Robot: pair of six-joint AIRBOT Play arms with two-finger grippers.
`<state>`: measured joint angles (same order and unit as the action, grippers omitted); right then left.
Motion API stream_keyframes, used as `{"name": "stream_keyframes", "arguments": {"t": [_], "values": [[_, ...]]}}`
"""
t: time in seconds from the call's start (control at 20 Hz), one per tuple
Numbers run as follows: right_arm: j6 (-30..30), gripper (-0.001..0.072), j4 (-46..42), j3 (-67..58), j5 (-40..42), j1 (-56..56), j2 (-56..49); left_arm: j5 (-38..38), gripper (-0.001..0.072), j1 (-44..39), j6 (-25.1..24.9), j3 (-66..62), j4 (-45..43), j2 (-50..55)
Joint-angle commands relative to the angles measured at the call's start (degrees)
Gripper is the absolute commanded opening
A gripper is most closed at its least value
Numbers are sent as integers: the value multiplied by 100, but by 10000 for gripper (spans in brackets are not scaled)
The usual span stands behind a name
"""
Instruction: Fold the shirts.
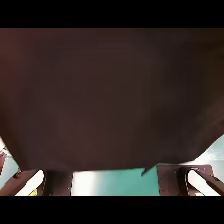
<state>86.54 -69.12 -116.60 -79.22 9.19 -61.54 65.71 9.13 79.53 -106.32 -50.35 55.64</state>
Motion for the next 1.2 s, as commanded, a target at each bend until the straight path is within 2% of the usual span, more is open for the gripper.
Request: {"name": "stream_keyframes", "arguments": {"t": [0.0, 0.1, 0.25, 0.4, 0.55, 0.7, 0.9, 1.0, 1.15], "values": [[175, 12, -109, 702, -1375, -444, -1108, 1115, 26, -251, 210, 1045, -227, 1091], [173, 12, -157, 1064, -1674, -680, -1812, 1128, 26, -503, 212, 1611, -313, 1864], [170, 13, -157, 1322, -1377, -800, -2758, 914, 26, -745, 63, 1871, -435, 3112], [166, 13, -157, 1344, -459, -785, -3418, -179, 27, -728, -2, 1869, -426, 3827], [164, 13, -155, 1344, 503, -686, -3622, -1298, 27, -706, -85, 1821, -369, 3919], [146, 13, -144, 1342, 1233, -603, -3604, -1733, 27, -706, -361, 1596, -363, 3919], [-221, 13, -146, 1344, 894, -592, -3604, -1493, 27, -706, -804, 1532, -444, 3919], [-328, 12, -221, 1351, 306, -592, -3604, -977, 27, -706, -802, 1532, -734, 3919], [-323, 12, -807, 1362, -555, -592, -3604, -120, 27, -706, -798, 1606, -1425, 3919]]}}
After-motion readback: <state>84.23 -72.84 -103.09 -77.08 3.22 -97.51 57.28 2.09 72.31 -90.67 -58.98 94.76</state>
